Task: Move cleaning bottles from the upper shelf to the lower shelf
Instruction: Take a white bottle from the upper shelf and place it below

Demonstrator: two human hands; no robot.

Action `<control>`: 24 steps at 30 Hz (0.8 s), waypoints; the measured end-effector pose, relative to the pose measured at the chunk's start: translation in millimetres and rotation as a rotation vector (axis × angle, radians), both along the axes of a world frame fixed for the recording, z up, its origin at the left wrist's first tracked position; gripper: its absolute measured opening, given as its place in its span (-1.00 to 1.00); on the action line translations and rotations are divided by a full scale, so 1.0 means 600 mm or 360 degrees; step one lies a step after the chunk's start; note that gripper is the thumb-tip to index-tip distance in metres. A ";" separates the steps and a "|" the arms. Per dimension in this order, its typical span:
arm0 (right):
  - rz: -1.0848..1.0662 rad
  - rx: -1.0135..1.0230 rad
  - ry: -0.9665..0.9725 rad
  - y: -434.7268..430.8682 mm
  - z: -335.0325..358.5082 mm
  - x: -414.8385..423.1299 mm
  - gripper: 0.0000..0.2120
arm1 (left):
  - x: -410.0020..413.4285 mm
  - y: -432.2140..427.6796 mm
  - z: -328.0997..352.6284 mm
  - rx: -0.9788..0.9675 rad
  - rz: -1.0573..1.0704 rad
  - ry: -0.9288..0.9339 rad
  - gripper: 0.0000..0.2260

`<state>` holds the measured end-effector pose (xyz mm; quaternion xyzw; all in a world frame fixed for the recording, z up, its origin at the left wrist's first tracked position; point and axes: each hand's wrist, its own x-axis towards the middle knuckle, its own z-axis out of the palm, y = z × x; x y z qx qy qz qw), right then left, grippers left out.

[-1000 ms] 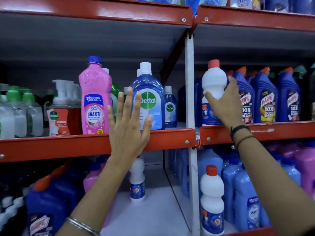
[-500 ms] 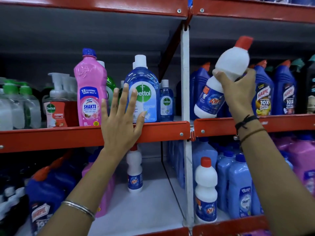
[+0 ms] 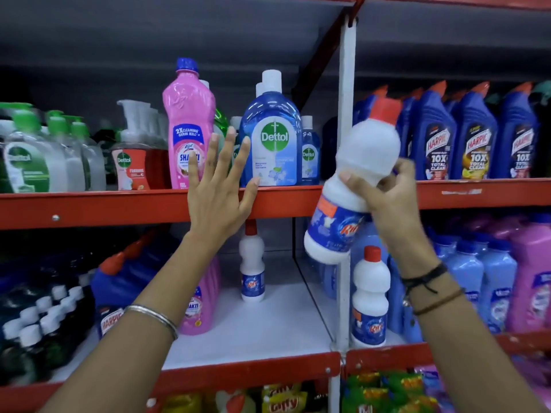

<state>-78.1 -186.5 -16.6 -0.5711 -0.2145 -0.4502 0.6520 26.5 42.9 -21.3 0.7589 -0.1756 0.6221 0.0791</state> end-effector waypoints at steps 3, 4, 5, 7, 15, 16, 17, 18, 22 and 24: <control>0.0102 -0.0195 0.0080 0.039 -0.070 0.022 -0.40 | 0.003 0.008 0.001 -0.0040 0.0020 -0.0030 -0.45; 0.0131 -0.0238 0.0110 0.051 -0.094 0.032 -0.42 | 0.005 0.009 0.000 -0.0033 0.0027 -0.0046 -0.46; 0.0149 -0.0272 0.0150 0.063 -0.116 0.043 -0.43 | 0.006 0.011 -0.001 -0.0020 0.0031 -0.0060 -0.46; 0.0159 -0.0327 0.0229 0.084 -0.154 0.065 -0.39 | 0.010 0.014 -0.003 0.0003 0.0029 -0.0090 -0.47; -0.0016 -0.0431 0.0608 0.139 -0.272 0.170 -0.33 | 0.012 0.013 -0.004 -0.0058 0.0074 -0.0134 -0.46; -0.0038 -0.0424 0.0644 0.143 -0.283 0.184 -0.33 | 0.011 0.013 -0.003 -0.0054 0.0079 -0.0124 -0.46; -0.0048 -0.0410 0.0682 0.146 -0.291 0.197 -0.33 | 0.011 0.013 -0.003 -0.0051 0.0082 -0.0120 -0.46; -0.0051 -0.0392 0.0713 0.149 -0.299 0.211 -0.33 | 0.011 0.012 -0.003 -0.0050 0.0088 -0.0119 -0.47; -0.0090 -0.0298 0.0785 0.163 -0.310 0.262 -0.37 | 0.012 0.011 -0.004 -0.0062 0.0117 -0.0125 -0.48; -0.0117 -0.0294 0.0815 0.173 -0.309 0.284 -0.37 | 0.012 0.010 -0.005 -0.0063 0.0122 -0.0124 -0.48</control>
